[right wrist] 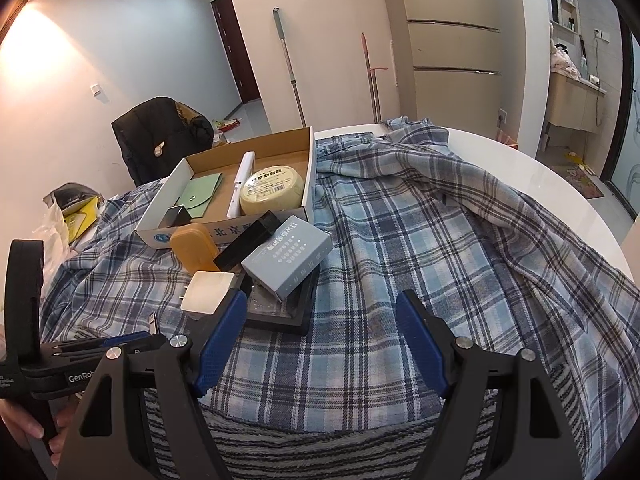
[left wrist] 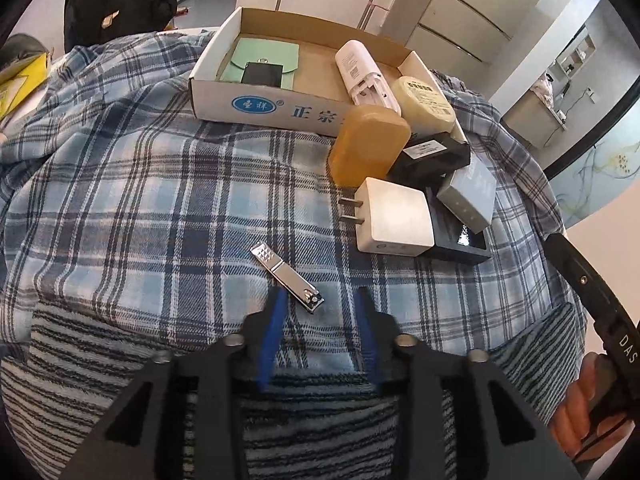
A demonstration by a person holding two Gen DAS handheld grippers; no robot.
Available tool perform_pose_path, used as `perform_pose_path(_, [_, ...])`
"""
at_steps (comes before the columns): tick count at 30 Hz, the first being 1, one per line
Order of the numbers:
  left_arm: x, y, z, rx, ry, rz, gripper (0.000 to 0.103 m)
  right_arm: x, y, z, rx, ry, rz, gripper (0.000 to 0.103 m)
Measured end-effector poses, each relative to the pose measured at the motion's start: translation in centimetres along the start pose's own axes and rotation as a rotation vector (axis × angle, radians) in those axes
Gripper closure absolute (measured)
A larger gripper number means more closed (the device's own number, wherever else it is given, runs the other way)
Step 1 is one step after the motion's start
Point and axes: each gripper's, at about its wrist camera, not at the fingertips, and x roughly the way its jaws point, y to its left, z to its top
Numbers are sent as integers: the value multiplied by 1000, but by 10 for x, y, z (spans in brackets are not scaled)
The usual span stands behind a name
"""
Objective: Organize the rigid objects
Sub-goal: 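Lower the left tool onto the silver nail clipper and close on it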
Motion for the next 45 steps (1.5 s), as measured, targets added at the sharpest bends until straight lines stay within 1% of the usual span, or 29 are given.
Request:
perform_pose_path(5, [1, 2, 3, -14, -15, 26, 58, 5, -2, -1, -1, 14, -11, 27])
perform_pose_path(8, [-3, 10, 1, -31, -23, 30, 85, 7, -1, -1, -12, 13, -25, 27])
perform_pose_path(9, [-5, 14, 0, -38, -19, 24, 87, 8, -1, -2, -15, 17, -29, 27])
perform_pose_path(11, [-11, 18, -3, -37, -32, 16, 88, 9, -1, -3, -11, 22, -28, 27])
perform_pose_path(14, [-17, 24, -6, -31, -52, 57, 91, 7, -1, -2, -12, 12, -23, 27])
perform_pose_path(17, [-22, 29, -7, -38, -57, 49, 91, 7, 0, -3, -16, 13, -23, 27])
perform_pose_path(19, [-24, 25, -5, -35, -57, 11, 91, 8, 1, -3, -19, 17, -23, 27])
perform_pose_path(21, [-22, 17, -3, -31, -61, -5, 91, 8, 1, -3, -23, 17, -23, 27])
perform_pose_path(23, [-15, 11, -1, -37, -48, 1, 90, 7, 1, -3, -21, 15, -22, 27])
perform_pose_path(26, [-3, 12, -1, -64, -24, 9, 90, 7, 0, -3, -12, 19, -14, 27])
perform_pose_path(31, [-3, 13, 0, -67, -35, 20, 90, 9, 4, -5, -32, 32, 2, 27])
perform_pose_path(34, [0, 13, 0, -65, -29, 26, 81, 9, 5, -5, -39, 29, -1, 27])
perform_pose_path(35, [0, 12, 1, -66, -29, 24, 71, 10, 5, -5, -37, 31, -3, 27])
perform_pose_path(36, [-1, 11, 2, -66, -31, 25, 55, 11, 4, -5, -32, 34, -4, 27])
perform_pose_path(37, [-1, 9, 4, -65, -36, 34, 45, 11, 3, -5, -28, 36, -4, 27])
perform_pose_path(38, [-2, 7, 5, -60, -46, 50, 38, 11, 2, -5, -25, 36, -3, 27])
perform_pose_path(42, [-1, -3, 11, -15, -70, 117, 39, 10, 1, -5, -23, 34, -1, 27])
perform_pose_path(43, [1, -3, 12, -14, -66, 121, 41, 11, 1, -5, -24, 35, -1, 27])
perform_pose_path(44, [3, -2, 11, -15, -59, 113, 52, 10, 1, -5, -25, 35, 0, 27])
perform_pose_path(45, [5, -1, 11, -18, -48, 104, 66, 10, 2, -5, -27, 35, 0, 27])
